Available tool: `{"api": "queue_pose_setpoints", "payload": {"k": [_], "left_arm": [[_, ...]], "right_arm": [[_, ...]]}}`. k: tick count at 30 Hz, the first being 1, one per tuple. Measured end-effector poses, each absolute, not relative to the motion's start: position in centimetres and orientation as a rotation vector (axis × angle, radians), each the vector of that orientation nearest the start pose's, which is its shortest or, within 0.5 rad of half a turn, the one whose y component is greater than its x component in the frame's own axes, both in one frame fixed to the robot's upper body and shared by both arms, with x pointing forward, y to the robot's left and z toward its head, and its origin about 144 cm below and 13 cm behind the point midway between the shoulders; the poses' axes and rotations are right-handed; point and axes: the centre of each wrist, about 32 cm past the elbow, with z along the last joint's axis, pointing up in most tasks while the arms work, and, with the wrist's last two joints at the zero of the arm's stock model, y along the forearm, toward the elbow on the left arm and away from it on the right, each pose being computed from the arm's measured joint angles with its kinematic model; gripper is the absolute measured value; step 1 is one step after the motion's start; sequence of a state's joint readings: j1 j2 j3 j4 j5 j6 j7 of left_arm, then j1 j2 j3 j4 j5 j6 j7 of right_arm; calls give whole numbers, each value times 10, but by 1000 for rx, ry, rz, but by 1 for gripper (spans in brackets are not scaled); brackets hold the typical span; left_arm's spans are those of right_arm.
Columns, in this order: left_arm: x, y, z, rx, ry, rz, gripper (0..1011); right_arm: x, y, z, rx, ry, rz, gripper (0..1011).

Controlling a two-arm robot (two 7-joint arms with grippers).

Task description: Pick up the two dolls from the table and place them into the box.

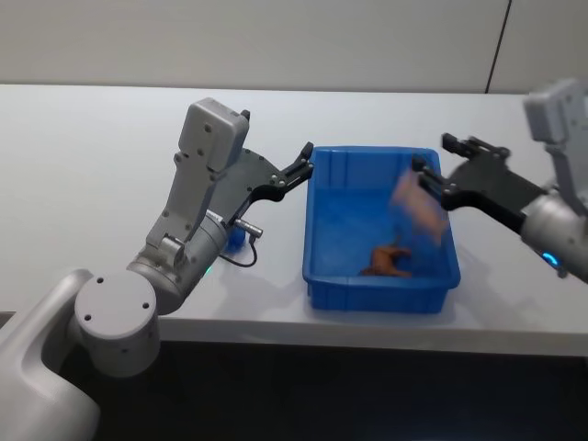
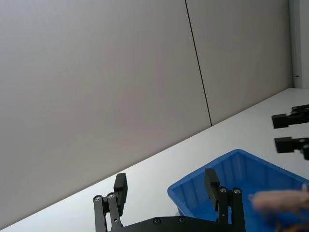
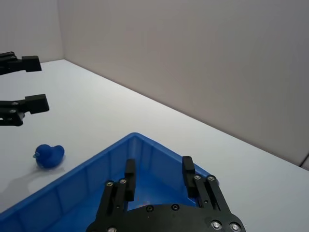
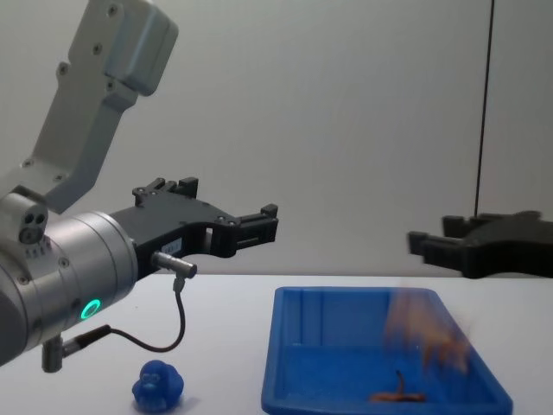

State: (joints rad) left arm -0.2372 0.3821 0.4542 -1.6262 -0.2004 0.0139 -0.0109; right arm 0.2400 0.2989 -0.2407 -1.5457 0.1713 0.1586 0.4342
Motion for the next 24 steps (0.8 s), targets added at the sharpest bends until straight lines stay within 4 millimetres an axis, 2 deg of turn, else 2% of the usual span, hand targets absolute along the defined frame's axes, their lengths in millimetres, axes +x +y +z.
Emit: {"api": "queue_pose_setpoints", "payload": {"k": [2, 3, 6, 7, 9, 15, 17, 24], "left_arm": [[492, 198, 1204, 61, -268, 1124, 1002], [492, 198, 1204, 61, -268, 1124, 1002], [492, 198, 1204, 61, -268, 1124, 1002], [492, 198, 1204, 61, -268, 1124, 1002], [492, 198, 1204, 61, -268, 1124, 1002], [492, 198, 1204, 61, -268, 1124, 1001], [492, 198, 1204, 61, -268, 1124, 1001], [492, 198, 1204, 61, -268, 1124, 1002]], "right_arm": [[523, -238, 1210, -156, -87, -917, 601], [524, -237, 1211, -159, -84, -911, 601], [531, -232, 1213, -164, -75, -897, 684], [533, -231, 1213, -166, -74, -895, 743], [537, -229, 1214, -167, -73, -891, 798], [542, -232, 1217, -162, -76, -900, 965], [543, -235, 1217, -156, -78, -905, 1001], [538, -255, 1216, -135, -79, -940, 1001]]}}
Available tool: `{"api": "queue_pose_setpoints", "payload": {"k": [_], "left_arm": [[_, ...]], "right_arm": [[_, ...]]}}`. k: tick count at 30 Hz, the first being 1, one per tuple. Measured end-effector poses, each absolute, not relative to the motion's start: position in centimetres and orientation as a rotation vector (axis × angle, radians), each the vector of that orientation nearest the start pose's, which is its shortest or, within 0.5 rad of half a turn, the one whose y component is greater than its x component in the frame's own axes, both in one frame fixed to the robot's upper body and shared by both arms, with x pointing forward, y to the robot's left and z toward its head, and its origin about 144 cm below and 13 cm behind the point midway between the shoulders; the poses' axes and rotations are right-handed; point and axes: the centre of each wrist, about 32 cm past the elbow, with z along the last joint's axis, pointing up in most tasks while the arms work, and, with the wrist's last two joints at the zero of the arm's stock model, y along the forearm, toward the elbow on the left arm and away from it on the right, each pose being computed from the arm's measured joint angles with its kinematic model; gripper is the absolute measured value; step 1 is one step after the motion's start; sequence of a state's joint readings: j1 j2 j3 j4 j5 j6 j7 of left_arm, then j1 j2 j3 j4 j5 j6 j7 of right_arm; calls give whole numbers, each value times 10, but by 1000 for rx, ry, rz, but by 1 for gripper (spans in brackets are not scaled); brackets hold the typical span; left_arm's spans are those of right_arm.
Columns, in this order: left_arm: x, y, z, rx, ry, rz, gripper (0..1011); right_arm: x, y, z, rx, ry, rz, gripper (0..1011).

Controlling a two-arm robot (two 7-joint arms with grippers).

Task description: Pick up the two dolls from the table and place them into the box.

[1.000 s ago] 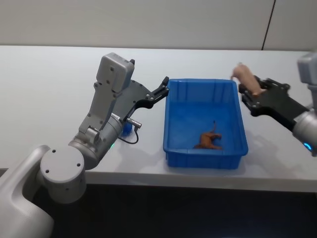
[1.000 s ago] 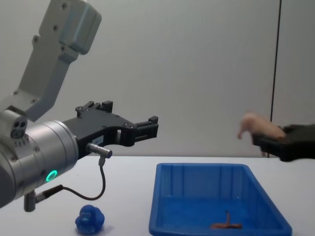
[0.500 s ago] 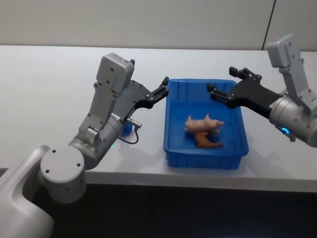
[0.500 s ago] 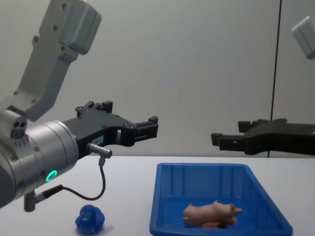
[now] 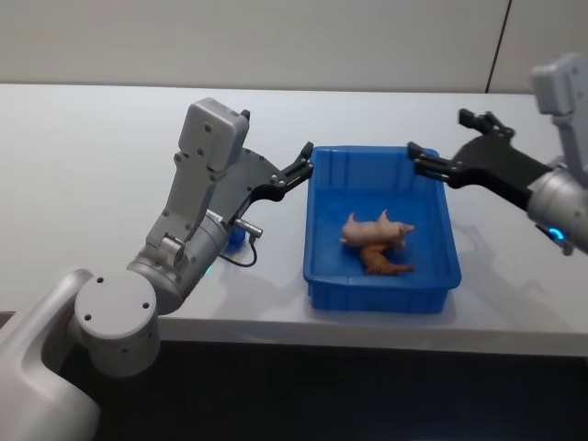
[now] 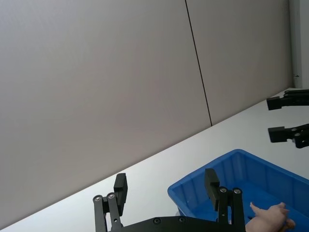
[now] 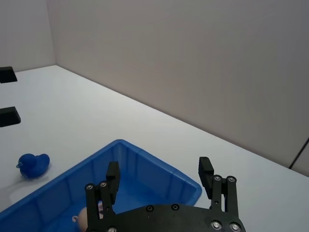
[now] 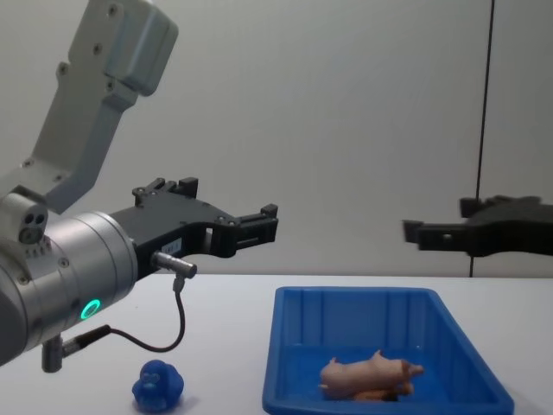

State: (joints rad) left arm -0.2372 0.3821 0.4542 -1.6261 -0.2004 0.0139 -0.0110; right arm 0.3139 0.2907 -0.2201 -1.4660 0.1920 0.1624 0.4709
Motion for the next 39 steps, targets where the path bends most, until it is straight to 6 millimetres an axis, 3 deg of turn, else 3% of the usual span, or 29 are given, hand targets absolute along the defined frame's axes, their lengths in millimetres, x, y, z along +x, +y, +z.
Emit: {"api": "queue_pose_setpoints", "payload": {"k": [16, 28, 39], "left_arm": [[491, 199, 1205, 76, -269, 1124, 1002], [485, 207, 1204, 147, -256, 1127, 1002], [483, 221, 1187, 174, -167, 1128, 1002]], "right_arm": [[522, -288, 1206, -125, -70, -983, 1001], [518, -296, 1205, -124, -68, -993, 1001], [516, -298, 1204, -124, -68, -997, 1001]]}}
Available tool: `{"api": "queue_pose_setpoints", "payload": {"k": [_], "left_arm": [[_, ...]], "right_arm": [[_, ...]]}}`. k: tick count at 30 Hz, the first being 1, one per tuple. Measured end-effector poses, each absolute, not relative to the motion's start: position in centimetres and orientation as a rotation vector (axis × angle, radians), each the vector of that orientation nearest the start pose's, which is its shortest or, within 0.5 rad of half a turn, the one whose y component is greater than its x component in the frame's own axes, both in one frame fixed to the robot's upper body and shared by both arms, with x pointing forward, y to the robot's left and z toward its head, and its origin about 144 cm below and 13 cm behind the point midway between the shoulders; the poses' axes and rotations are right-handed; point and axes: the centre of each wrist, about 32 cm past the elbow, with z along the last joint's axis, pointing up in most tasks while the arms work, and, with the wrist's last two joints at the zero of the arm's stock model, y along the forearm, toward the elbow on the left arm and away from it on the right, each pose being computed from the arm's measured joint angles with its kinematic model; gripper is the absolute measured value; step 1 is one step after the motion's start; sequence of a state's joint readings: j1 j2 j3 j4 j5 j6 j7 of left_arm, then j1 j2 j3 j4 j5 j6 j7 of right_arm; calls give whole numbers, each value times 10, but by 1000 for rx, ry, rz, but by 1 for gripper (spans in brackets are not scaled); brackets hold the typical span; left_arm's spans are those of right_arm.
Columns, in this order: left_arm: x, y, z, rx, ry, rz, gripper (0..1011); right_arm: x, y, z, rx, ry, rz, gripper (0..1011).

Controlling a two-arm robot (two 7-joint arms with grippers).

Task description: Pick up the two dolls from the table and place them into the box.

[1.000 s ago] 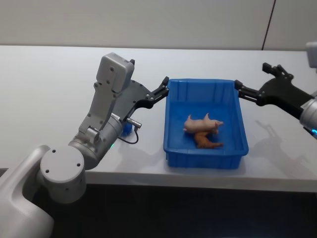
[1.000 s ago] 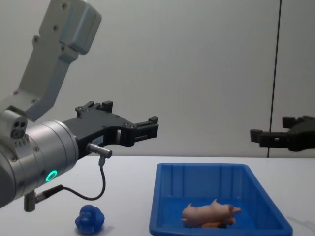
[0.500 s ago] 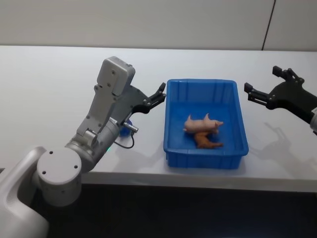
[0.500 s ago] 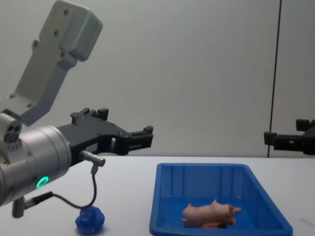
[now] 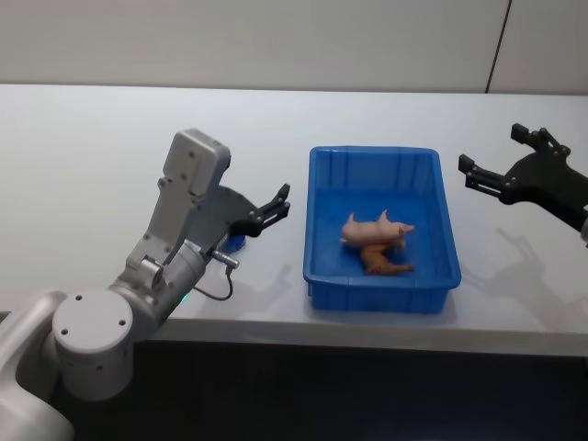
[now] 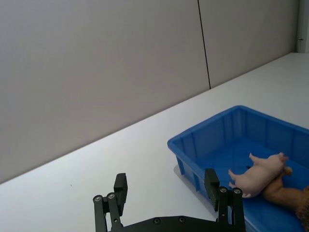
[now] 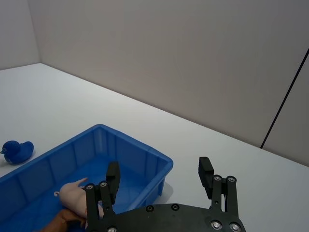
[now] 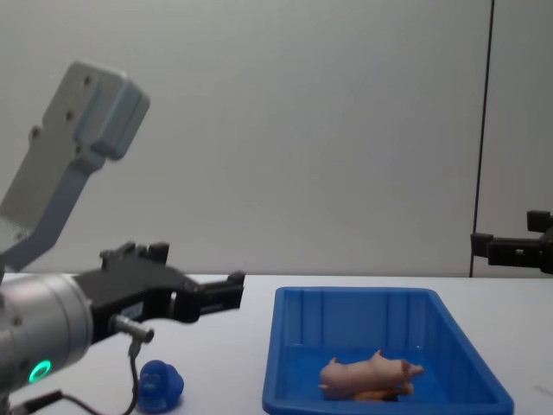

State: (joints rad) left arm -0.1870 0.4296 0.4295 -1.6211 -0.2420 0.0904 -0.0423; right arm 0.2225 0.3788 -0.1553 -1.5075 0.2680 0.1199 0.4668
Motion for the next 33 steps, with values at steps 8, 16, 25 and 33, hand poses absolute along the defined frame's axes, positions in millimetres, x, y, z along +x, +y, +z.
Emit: {"api": "queue_pose_setpoints", "payload": {"k": [8, 16, 25, 33], "left_arm": [[490, 231, 1168, 184, -107, 1129, 1002], [504, 242, 1149, 208, -76, 1123, 1002], [519, 253, 1132, 240, -59, 1111, 1001], [524, 259, 1123, 265, -35, 1109, 1002]], "right_arm": [[515, -300, 1204, -124, -68, -998, 1001], [515, -300, 1204, -123, -68, -998, 1001], [515, -300, 1204, -123, -67, -999, 1001], [515, -301, 1203, -124, -67, -999, 1001]]}}
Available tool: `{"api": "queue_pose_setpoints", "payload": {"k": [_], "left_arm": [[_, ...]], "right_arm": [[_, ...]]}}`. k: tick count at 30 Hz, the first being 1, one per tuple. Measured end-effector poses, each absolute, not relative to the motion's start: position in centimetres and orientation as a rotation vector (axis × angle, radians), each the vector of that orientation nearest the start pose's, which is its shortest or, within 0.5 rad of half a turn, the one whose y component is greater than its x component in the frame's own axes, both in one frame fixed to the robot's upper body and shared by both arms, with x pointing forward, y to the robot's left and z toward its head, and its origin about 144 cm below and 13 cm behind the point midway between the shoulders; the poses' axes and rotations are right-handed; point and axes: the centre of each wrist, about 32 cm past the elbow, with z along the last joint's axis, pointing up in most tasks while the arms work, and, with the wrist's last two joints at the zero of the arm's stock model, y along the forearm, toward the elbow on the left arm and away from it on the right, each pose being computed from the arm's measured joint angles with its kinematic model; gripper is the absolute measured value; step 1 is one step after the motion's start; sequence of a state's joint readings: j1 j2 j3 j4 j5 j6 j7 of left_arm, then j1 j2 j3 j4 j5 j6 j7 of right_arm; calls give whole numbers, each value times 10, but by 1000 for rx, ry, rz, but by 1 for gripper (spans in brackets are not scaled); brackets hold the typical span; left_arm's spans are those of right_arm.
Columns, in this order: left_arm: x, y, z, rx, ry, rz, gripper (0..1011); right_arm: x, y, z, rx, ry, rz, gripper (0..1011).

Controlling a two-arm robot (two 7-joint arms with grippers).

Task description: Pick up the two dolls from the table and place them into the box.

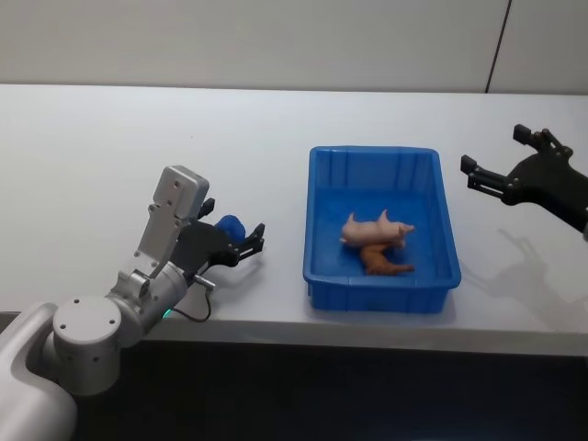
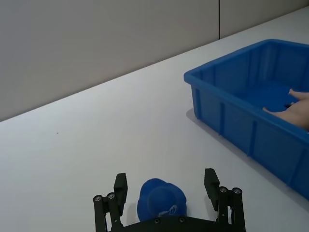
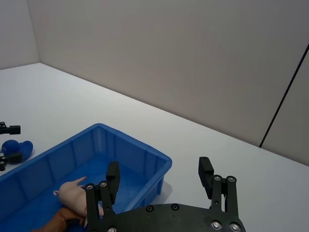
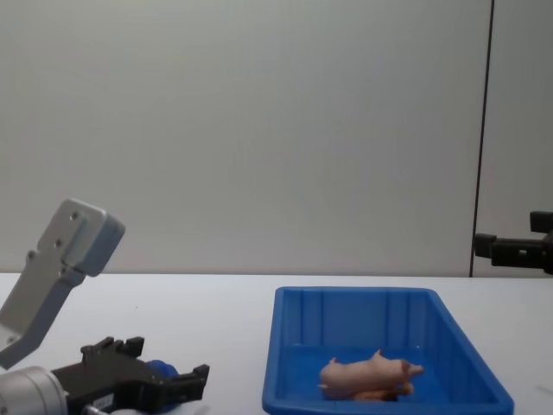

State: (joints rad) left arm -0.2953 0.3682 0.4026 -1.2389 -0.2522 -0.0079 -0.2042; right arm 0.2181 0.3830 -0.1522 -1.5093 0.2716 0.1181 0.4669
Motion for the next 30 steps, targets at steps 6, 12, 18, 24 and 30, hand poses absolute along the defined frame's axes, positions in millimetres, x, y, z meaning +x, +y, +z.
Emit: {"api": "queue_pose_setpoints", "payload": {"k": [6, 12, 18, 24, 30], "left_arm": [[525, 265, 1118, 283, -16, 1112, 1001], [526, 270, 1114, 295, -3, 1116, 921], [527, 273, 1113, 296, -8, 1113, 750], [529, 275, 1114, 299, -13, 1108, 594], [531, 275, 1118, 294, -26, 1099, 521]], "right_arm": [[515, -301, 1203, -124, -67, -999, 1001], [515, -301, 1203, -124, -67, -999, 1001], [515, -301, 1203, -124, -67, -999, 1001], [515, -301, 1203, -124, -67, -999, 1001], [515, -301, 1203, -124, -67, -999, 1001]]}}
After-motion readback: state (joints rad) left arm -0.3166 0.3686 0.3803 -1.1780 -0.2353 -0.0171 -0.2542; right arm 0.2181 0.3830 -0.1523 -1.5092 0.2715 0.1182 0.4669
